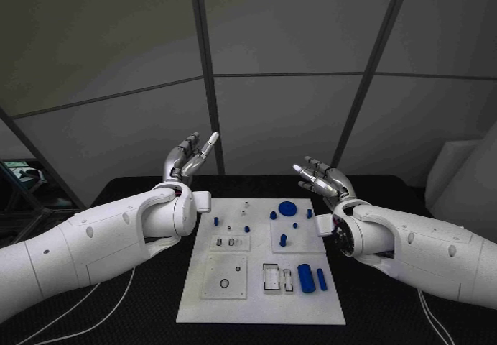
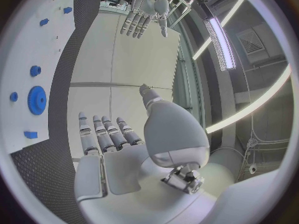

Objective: Assemble the parts on the task board

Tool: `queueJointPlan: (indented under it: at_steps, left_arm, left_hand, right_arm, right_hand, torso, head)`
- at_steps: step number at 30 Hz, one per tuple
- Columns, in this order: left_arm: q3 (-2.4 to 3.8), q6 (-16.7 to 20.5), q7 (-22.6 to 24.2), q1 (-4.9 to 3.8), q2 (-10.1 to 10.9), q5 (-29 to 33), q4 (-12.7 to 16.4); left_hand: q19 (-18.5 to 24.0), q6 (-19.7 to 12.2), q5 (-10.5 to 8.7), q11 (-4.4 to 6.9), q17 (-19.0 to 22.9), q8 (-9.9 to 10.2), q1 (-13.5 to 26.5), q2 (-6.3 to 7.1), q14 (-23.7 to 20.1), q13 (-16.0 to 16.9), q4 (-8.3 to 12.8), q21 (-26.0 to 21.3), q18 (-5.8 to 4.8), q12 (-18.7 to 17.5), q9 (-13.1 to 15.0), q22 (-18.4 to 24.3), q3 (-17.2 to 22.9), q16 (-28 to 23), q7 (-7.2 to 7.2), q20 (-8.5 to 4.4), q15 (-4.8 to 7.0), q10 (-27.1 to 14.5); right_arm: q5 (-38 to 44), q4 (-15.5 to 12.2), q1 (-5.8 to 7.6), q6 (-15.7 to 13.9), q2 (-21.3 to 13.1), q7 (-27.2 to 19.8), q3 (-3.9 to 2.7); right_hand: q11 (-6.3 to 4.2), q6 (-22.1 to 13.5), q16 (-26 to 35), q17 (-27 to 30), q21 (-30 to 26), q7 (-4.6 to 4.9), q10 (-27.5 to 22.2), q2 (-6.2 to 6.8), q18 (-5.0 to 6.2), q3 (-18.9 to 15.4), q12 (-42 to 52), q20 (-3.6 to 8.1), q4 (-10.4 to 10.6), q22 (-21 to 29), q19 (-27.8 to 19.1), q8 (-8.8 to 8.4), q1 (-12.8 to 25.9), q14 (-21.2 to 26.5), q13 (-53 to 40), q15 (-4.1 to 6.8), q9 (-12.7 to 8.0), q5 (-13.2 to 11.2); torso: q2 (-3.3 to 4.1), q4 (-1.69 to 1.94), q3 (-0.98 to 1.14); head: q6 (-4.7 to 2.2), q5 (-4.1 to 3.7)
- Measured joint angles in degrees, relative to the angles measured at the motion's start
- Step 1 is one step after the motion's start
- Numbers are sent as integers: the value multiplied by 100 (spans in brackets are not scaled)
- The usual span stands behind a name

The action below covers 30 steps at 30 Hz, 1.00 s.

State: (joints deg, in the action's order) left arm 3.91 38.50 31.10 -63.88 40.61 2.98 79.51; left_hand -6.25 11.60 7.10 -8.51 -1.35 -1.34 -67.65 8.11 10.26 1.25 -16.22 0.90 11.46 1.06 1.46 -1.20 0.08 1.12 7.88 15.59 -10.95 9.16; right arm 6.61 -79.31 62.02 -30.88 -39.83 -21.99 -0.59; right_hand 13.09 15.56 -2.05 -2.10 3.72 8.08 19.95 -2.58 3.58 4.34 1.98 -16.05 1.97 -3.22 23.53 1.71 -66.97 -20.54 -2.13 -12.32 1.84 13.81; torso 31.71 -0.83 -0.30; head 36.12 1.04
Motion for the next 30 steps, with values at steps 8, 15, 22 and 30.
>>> queueJointPlan:
  at_steps: [8, 15, 22, 30]
  left_arm:
    - [0, -124, 61, 1, 13, 48, 5]
    - [-3, -267, 56, 14, 316, 65, 190]
    - [-5, -354, 57, 36, 488, 68, 403]
    - [-5, -454, 30, 57, 746, 30, 795]
  left_hand:
    - [-141, 371, 41, -212, -57, -66, -397, -161, 379, 53, -71, 105, 1, 68, 52, -55, 124, 89, 17, 133, -142, 422]
    - [-1234, 1251, 9, -473, -199, -225, -855, -274, 1883, 175, -26, 599, 1, 343, 134, -313, 242, 456, 78, 120, -292, 1802]
    - [-2807, 2764, -27, -440, -405, -501, -1179, -459, 3867, 288, 142, 1393, -173, 894, 253, -677, 260, 1142, 235, 96, 15, 3588]
    - [-3406, 3697, -27, -292, -451, -626, -1297, -578, 4438, 257, 459, 1804, -172, 1026, 271, -830, 195, 1368, 441, 34, 190, 4129]
  right_arm:
    - [456, 281, 52, 808, 128, 425, -13]
    - [2686, 631, 289, 756, 33, 547, -31]
    - [4266, 640, 468, 757, 46, 718, -23]
    - [5689, 569, 678, 899, -11, 1135, -23]
  right_hand:
    - [-17, 1559, -301, -118, 485, 108, 1896, 10, 404, 146, 319, -33, -392, -210, 1207, 292, -699, -1897, -119, 66, 148, 0]
    - [-193, 2896, -460, -146, 858, 307, 3151, 100, 542, 393, 399, 58, -681, -324, 1981, 430, -974, -3167, -132, 283, 194, 29]
    - [-363, 3667, -516, -176, 1198, 439, 3975, 173, 580, 765, 347, 233, -852, -425, 2541, 444, -1047, -4076, -136, 501, 194, 29]
    - [-501, 4091, -562, -261, 1678, 334, 4502, 367, 580, 1087, 244, 455, -914, -635, 3044, 390, -991, -4813, -144, 710, 193, 29]
  torso:
    - [2, -2, -1]
    - [102, 13, -12]
    - [234, 66, -4]
    - [444, 133, -14]
  head:
    - [1, 2]
    - [97, -62]
    - [81, -107]
    - [32, -179]
